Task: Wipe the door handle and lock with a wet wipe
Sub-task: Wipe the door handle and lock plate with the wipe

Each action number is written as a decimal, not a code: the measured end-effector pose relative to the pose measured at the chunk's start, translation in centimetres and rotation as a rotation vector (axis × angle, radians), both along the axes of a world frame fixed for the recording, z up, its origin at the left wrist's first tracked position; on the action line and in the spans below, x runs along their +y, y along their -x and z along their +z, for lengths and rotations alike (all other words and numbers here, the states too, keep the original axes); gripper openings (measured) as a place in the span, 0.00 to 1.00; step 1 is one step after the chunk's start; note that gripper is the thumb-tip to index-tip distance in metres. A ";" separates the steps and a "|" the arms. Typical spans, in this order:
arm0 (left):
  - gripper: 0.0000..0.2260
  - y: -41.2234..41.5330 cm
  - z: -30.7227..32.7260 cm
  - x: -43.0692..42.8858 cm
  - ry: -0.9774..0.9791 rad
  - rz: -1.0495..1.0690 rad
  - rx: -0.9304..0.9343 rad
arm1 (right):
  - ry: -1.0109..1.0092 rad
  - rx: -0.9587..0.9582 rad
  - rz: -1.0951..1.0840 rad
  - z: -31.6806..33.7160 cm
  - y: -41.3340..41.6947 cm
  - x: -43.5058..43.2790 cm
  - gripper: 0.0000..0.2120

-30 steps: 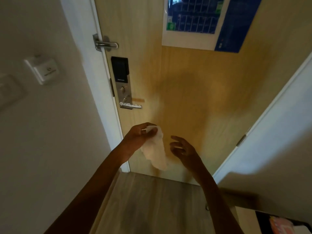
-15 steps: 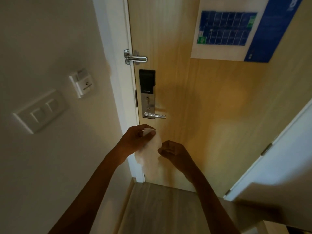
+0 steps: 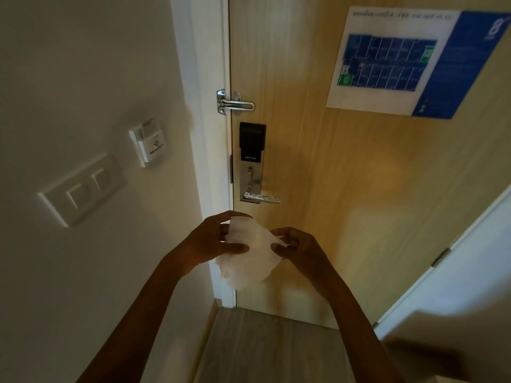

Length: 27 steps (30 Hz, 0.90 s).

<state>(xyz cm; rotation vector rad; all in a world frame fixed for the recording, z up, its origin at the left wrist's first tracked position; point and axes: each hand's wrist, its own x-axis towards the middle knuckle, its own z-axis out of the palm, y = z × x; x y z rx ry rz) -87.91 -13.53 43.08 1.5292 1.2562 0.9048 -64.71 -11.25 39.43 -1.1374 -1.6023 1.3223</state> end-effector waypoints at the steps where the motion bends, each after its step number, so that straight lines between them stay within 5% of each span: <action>1: 0.25 0.2 -0.1 0.0 0.004 -0.010 0.013 | -0.009 -0.019 -0.017 0.1 -0.1 0.1 0.09; 7: 0.20 0.3 -1.1 0.3 -0.025 0.048 0.090 | 0.010 -0.057 -0.051 -0.2 -0.6 0.5 0.05; 27: 0.14 -2.2 -0.5 0.8 -0.075 0.405 -0.116 | -0.076 -0.066 -0.121 -1.6 -1.1 1.2 0.05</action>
